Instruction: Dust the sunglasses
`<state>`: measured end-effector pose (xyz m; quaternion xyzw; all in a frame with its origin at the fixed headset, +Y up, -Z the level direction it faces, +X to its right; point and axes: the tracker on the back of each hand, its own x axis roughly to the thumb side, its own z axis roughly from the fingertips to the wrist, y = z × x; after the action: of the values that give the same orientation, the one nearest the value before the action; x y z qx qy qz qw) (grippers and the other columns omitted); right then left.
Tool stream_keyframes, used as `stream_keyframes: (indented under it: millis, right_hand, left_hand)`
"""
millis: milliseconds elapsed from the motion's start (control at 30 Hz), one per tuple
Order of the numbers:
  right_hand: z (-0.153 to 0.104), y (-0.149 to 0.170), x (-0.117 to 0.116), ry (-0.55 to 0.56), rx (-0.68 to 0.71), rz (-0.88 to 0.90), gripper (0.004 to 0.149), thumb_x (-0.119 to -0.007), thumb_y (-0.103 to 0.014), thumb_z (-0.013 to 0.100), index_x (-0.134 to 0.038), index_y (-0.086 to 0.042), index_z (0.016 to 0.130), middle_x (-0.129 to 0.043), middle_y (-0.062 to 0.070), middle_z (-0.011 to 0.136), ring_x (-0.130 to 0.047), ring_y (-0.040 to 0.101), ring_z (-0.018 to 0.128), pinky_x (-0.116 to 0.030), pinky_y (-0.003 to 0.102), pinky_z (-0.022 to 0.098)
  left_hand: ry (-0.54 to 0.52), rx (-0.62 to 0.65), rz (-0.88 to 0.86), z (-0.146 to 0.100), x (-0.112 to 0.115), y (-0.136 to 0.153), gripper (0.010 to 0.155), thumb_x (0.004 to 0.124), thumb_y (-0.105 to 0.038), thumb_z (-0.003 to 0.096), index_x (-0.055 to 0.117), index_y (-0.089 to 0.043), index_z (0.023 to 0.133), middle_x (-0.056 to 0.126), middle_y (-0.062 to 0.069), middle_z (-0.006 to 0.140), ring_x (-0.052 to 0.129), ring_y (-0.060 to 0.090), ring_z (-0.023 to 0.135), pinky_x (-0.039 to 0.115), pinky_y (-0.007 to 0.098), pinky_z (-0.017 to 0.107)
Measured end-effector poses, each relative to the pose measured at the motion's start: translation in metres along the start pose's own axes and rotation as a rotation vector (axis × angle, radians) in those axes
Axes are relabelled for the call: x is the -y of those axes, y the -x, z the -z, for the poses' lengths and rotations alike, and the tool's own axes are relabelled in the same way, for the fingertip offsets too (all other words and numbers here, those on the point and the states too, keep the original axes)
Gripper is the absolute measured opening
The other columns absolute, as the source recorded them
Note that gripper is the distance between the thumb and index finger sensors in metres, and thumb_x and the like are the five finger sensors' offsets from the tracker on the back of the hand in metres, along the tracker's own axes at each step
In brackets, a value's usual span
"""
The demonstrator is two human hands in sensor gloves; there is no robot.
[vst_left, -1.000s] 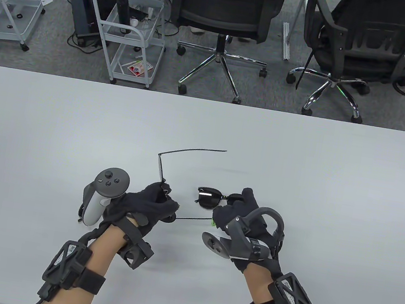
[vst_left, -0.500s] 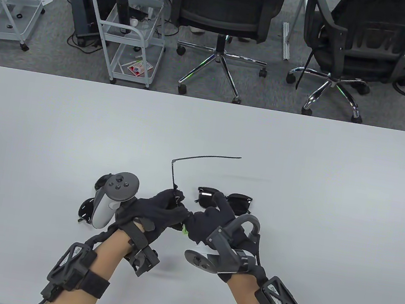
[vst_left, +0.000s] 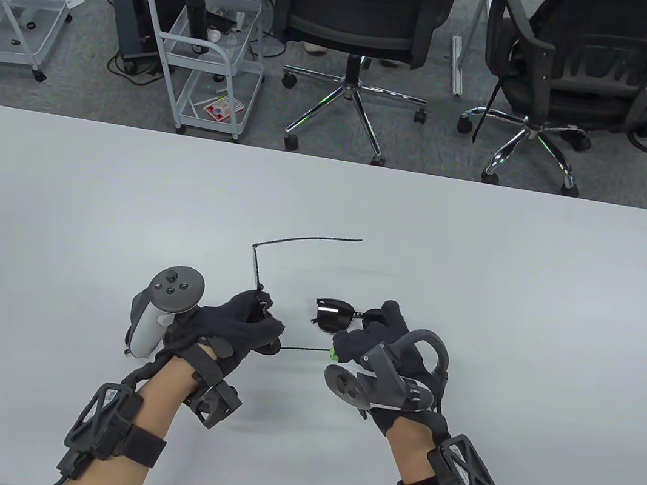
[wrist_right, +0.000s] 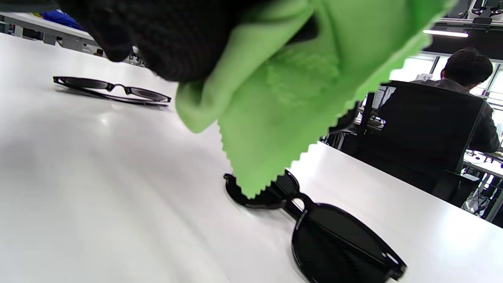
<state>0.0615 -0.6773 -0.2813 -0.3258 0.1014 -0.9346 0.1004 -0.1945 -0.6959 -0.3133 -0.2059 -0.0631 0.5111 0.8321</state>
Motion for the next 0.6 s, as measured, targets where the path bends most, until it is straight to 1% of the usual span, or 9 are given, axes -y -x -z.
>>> stream_keyframes:
  millis: [133,200,267,367,400,433,467,533,600]
  right_hand:
    - [-0.003,-0.002,-0.005,0.004,0.046,0.049,0.046,-0.081,-0.035,0.042,-0.09,-0.017,0.083,-0.104,0.003,0.077,-0.101,0.033,0.072,-0.06,0.068,0.062]
    - [-0.004,-0.004,-0.005,0.034,0.052,0.07,0.046,-0.08,-0.036,0.043,-0.089,-0.019,0.085,-0.099,0.003,0.084,-0.098,0.035,0.077,-0.059,0.068,0.063]
    - [-0.003,-0.005,-0.001,0.068,0.054,0.088,0.046,-0.08,-0.036,0.043,-0.089,-0.02,0.085,-0.099,0.003,0.085,-0.097,0.035,0.079,-0.059,0.068,0.063]
    - [-0.006,-0.005,0.005,0.149,0.07,0.106,0.046,-0.08,-0.037,0.043,-0.088,-0.021,0.085,-0.098,0.002,0.086,-0.096,0.035,0.079,-0.059,0.068,0.063]
    - [-0.009,-0.003,0.01,0.215,0.061,0.12,0.046,-0.08,-0.038,0.043,-0.088,-0.022,0.085,-0.098,0.001,0.086,-0.096,0.034,0.08,-0.06,0.067,0.064]
    - [-0.011,-0.002,0.013,0.247,0.053,0.143,0.046,-0.079,-0.038,0.043,-0.088,-0.022,0.085,-0.098,0.0,0.086,-0.096,0.033,0.08,-0.06,0.067,0.064]
    - [-0.014,0.001,0.018,0.304,0.039,0.215,0.046,-0.08,-0.038,0.043,-0.088,-0.022,0.085,-0.098,0.001,0.086,-0.097,0.033,0.08,-0.06,0.067,0.064]
    - [-0.017,0.005,0.027,0.356,0.018,0.305,0.046,-0.08,-0.038,0.043,-0.088,-0.021,0.085,-0.098,0.002,0.086,-0.097,0.034,0.079,-0.06,0.068,0.063]
    - [-0.019,0.007,0.033,0.386,0.013,0.33,0.046,-0.081,-0.038,0.043,-0.089,-0.021,0.085,-0.099,0.002,0.085,-0.098,0.033,0.078,-0.061,0.068,0.063]
  left_hand:
    - [-0.003,-0.009,0.055,0.0,-0.002,0.002,0.094,0.084,-0.068,0.0332,0.054,-0.015,0.105,0.077,0.004,0.096,0.111,0.019,0.071,0.076,0.043,0.068]
    - [0.042,-0.018,0.067,0.002,-0.001,0.004,0.094,0.084,-0.069,0.0333,0.054,-0.015,0.105,0.077,0.004,0.096,0.11,0.019,0.072,0.076,0.043,0.068]
    - [0.068,-0.021,0.049,0.004,0.003,0.005,0.094,0.084,-0.068,0.0336,0.053,-0.015,0.105,0.076,0.005,0.096,0.11,0.02,0.072,0.075,0.043,0.068]
    - [0.074,-0.023,0.066,0.003,0.004,0.004,0.094,0.084,-0.068,0.0337,0.052,-0.015,0.105,0.076,0.005,0.096,0.11,0.019,0.072,0.075,0.043,0.067]
    - [0.064,-0.024,0.066,0.003,0.003,0.004,0.094,0.084,-0.068,0.0338,0.053,-0.015,0.105,0.076,0.005,0.096,0.11,0.019,0.072,0.075,0.043,0.067]
    - [0.064,-0.024,0.063,0.003,0.002,0.004,0.094,0.083,-0.068,0.0338,0.052,-0.015,0.105,0.076,0.005,0.096,0.11,0.019,0.072,0.075,0.043,0.067]
    - [0.057,-0.028,0.059,0.003,0.002,0.006,0.095,0.083,-0.068,0.0338,0.052,-0.014,0.105,0.076,0.005,0.096,0.11,0.019,0.072,0.075,0.043,0.068]
    - [0.048,-0.04,0.059,0.004,0.001,0.008,0.095,0.083,-0.068,0.0339,0.052,-0.014,0.105,0.076,0.005,0.096,0.11,0.019,0.072,0.075,0.043,0.067]
    - [0.045,-0.047,0.056,0.005,0.001,0.009,0.094,0.083,-0.068,0.0341,0.052,-0.014,0.105,0.076,0.005,0.096,0.11,0.019,0.072,0.075,0.043,0.067]
